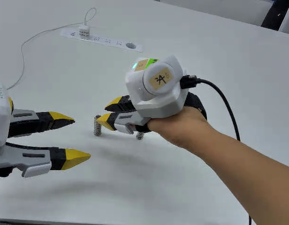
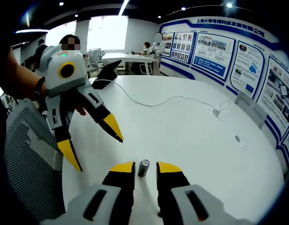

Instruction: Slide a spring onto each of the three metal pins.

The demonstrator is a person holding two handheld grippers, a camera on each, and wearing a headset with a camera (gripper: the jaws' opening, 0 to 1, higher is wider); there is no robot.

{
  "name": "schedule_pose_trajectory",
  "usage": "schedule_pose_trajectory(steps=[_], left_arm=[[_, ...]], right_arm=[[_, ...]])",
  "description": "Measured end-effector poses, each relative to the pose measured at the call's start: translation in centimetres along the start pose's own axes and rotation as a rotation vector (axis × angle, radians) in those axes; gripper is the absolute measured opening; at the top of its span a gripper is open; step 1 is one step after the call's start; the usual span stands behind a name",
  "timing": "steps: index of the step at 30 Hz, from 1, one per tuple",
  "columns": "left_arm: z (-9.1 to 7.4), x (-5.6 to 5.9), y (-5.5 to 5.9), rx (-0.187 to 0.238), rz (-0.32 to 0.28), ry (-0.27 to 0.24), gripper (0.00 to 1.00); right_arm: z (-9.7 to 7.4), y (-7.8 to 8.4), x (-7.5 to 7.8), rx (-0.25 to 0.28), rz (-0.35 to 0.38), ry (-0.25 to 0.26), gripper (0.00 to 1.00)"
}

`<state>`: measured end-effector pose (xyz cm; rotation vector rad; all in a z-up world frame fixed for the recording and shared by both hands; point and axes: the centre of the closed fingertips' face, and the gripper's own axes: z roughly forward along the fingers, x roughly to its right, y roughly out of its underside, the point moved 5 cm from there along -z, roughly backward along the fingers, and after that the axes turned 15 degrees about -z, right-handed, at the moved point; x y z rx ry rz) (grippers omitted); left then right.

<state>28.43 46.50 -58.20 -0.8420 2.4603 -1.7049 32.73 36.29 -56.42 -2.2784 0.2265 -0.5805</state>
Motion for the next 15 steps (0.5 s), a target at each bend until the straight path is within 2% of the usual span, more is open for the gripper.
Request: schedule_pose_trajectory(steps=[7,15], left_arm=[[0.0,0.0,-0.2,0.006,0.003,-0.001,0.52],[0.0,0.1,-0.6,0.005,0.01,-0.003,0.53]], right_arm=[[-2.1,-0.2,0.3,0.029,-0.006,0.037,0.22],[-4.6,0.6,0.7,0.042,0.009,0.083,0.24]])
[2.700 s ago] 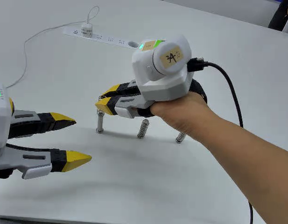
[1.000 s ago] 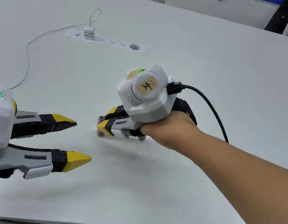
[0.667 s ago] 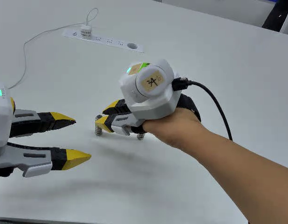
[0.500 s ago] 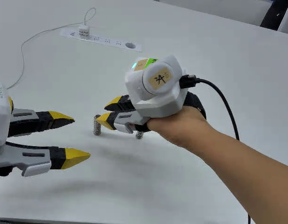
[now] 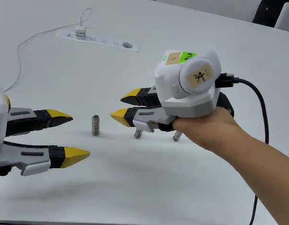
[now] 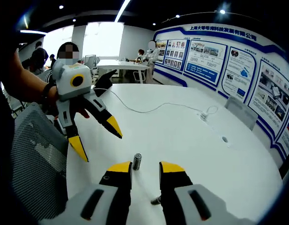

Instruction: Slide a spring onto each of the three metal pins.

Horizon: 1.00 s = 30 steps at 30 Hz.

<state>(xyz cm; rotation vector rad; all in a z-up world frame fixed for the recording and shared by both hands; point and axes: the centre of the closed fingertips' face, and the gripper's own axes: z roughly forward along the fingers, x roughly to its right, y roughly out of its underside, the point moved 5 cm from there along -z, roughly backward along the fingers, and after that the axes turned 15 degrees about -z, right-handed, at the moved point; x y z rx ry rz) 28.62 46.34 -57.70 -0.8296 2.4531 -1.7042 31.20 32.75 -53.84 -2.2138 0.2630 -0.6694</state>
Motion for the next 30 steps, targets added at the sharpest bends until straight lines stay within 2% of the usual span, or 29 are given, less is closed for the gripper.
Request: schedule_pose_trajectory(steps=[18,30], left_arm=[[0.2,0.1,-0.3,-0.007,0.007,0.001,0.55],[0.5,0.3,-0.2,-0.016,0.014,0.001,0.57]], right_arm=[[-5.1,3.4,1.0,0.014,0.04,0.087,0.34],[-8.2,7.0,1.2,0.007,0.097,0.147,0.41]])
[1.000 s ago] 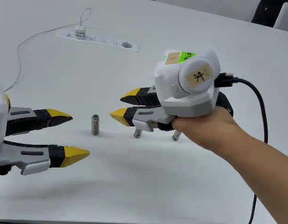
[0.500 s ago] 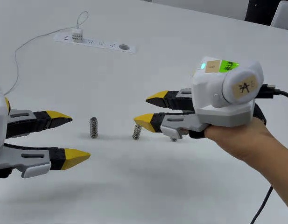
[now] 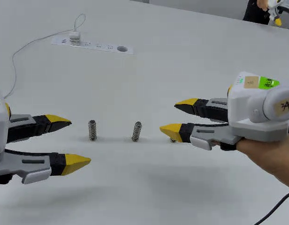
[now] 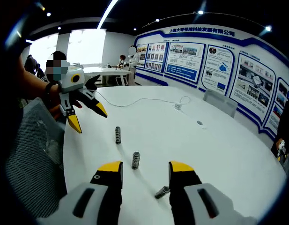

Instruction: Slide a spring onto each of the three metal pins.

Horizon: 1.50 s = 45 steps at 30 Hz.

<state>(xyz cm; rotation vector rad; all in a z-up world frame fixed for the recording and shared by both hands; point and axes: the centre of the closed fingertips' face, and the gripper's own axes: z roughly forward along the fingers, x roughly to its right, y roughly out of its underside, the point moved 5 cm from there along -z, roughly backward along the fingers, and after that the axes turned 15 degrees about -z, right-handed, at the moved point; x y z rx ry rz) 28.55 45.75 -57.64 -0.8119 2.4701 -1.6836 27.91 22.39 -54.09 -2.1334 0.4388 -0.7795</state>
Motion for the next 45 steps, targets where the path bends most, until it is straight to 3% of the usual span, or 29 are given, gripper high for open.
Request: schedule_pose_trajectory(steps=[14,24,45], left_arm=[[0.0,-0.1,0.7,-0.003,-0.016,-0.005,0.6],[-0.2,-0.3,1.3,-0.009,-0.034,-0.016,0.61],[-0.4,-0.4,2.3,-0.01,-0.066,-0.031,0.65]], right_arm=[[-2.3,3.9,-0.6,-0.011,0.04,-0.015,0.49],[-3.1,5.5,-0.5,-0.007,0.073,-0.003,0.53],[-3.5,6.3,-1.3,0.004,0.093,0.001,0.59]])
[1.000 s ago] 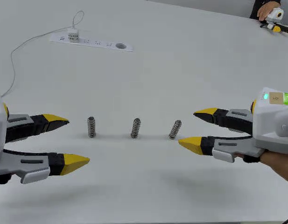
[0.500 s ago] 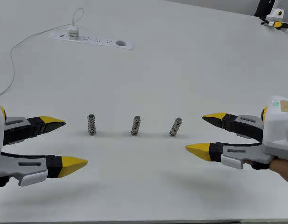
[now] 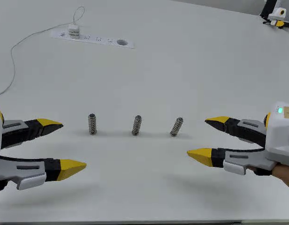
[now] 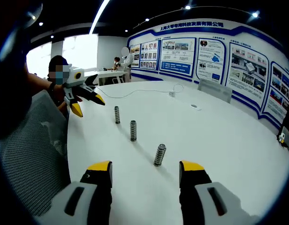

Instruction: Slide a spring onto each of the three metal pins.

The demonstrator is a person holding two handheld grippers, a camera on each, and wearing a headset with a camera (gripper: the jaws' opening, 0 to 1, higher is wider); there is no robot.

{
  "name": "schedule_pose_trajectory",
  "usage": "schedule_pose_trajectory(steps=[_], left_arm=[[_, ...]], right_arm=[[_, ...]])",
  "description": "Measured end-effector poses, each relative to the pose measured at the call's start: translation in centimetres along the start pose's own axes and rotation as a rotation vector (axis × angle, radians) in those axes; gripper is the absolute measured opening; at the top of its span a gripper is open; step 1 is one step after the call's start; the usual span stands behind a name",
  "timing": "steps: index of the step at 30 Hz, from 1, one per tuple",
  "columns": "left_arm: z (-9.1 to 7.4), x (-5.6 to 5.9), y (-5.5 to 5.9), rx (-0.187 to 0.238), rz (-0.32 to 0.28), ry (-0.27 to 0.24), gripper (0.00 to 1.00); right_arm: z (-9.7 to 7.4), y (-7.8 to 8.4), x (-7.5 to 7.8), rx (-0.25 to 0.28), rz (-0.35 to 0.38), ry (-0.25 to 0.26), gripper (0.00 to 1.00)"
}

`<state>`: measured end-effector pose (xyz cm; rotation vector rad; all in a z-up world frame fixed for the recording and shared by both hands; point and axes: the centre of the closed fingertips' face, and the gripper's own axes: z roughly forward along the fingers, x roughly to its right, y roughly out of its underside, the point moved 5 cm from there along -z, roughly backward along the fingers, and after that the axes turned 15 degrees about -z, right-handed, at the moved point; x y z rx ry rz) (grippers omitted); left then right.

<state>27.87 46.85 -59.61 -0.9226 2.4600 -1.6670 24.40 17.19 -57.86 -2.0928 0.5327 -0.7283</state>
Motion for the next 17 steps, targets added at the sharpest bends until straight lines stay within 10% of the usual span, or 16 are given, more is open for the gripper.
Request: schedule_pose_trajectory(steps=[17], left_arm=[[-0.2,0.01,0.1,-0.002,-0.003,-0.008,0.65]], right_arm=[[-0.5,0.02,-0.14,-0.006,0.017,0.018,0.61]])
